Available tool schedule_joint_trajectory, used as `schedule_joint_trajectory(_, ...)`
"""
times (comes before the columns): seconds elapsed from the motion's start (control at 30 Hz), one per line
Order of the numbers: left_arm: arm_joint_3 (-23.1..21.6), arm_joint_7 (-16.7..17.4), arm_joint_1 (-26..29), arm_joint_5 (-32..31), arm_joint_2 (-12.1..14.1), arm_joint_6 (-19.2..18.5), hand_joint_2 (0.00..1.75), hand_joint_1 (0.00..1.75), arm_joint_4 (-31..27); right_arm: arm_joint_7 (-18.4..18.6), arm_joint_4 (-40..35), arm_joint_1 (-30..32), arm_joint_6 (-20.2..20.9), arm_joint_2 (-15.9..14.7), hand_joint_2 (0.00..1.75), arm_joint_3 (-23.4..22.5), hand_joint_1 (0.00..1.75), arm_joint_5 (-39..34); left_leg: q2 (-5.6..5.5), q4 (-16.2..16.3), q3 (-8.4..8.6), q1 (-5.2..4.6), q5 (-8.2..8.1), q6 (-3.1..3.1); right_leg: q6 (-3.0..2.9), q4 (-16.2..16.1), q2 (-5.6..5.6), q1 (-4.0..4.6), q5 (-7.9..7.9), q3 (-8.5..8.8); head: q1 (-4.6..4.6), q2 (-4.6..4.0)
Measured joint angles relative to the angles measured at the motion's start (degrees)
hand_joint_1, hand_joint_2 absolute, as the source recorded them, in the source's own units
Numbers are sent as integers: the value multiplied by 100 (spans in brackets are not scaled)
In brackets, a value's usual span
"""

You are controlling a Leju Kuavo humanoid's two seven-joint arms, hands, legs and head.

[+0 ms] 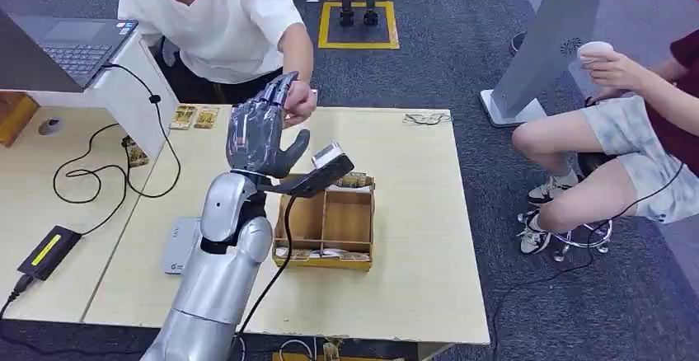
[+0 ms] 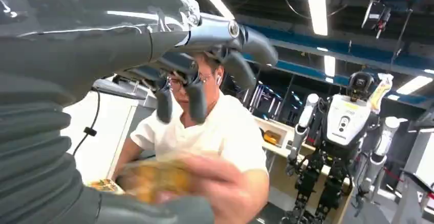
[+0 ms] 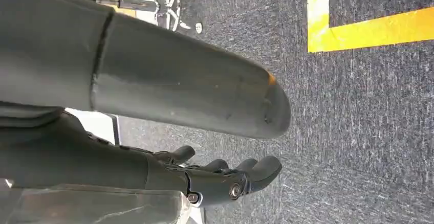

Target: Pass the card to the sensor for recognition and then transmit it.

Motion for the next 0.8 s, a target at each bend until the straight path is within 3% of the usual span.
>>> schedule_joint_trajectory(0.5, -28, -9, -37, 18, 4, 66, 175, 0, 166, 11, 92, -12, -11, -35, 0, -2, 0, 0, 0, 0, -2, 0, 0, 0, 0, 0, 0, 0, 0, 0, -2, 0)
schedule_joint_trajectory(0.8, -57, -330, 479, 437, 55, 125, 175, 0, -560, 101, 4, 9, 50, -28, 0, -2, 0, -87, -1, 0, -6, 0, -1, 1, 1, 0, -2, 0, -2, -2, -2, 0)
